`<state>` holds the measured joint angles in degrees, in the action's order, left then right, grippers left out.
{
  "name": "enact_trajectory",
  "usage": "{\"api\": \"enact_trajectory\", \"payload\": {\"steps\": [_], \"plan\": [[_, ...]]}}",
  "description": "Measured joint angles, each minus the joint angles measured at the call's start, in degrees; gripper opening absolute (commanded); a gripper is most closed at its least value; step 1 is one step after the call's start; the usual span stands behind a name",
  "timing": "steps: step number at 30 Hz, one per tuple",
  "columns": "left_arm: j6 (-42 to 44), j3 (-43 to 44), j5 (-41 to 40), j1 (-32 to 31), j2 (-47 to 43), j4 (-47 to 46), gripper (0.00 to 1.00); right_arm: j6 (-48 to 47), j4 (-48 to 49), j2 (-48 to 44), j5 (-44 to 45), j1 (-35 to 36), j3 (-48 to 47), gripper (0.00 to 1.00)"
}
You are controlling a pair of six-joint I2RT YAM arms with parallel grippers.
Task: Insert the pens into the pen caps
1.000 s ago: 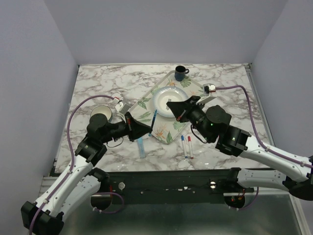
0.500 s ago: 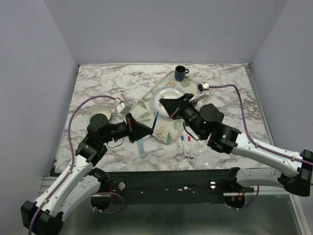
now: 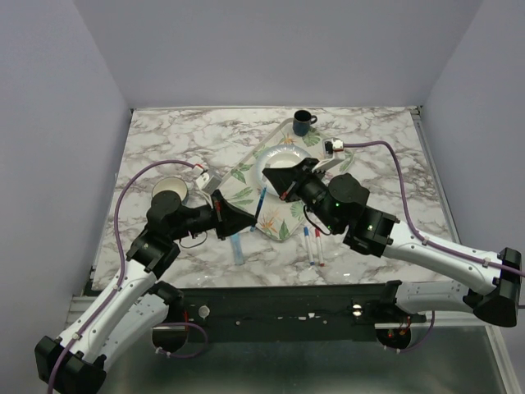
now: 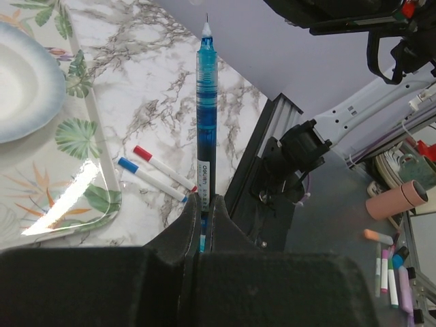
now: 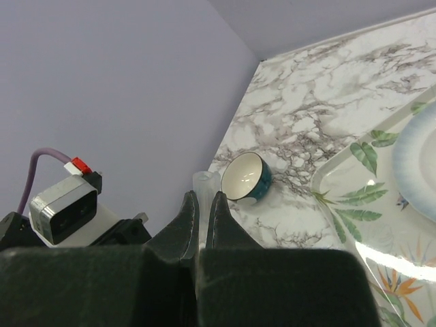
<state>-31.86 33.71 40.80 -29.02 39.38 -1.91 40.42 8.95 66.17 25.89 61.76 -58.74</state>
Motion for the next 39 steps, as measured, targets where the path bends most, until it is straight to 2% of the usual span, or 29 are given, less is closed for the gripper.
{"api": "enact_trajectory", "payload": {"steps": [23, 39], "plan": [[0.83, 0.0, -0.04, 0.0, -0.15, 1.25, 0.0, -2.99, 0.02, -1.77, -1.09, 0.0, 1.86, 0.01], [0.83, 0.0, -0.24, 0.0, -0.15, 1.51, 0.0, -1.46, 1.46, -2.03, -1.97, 0.0, 5.42, 0.01]]}}
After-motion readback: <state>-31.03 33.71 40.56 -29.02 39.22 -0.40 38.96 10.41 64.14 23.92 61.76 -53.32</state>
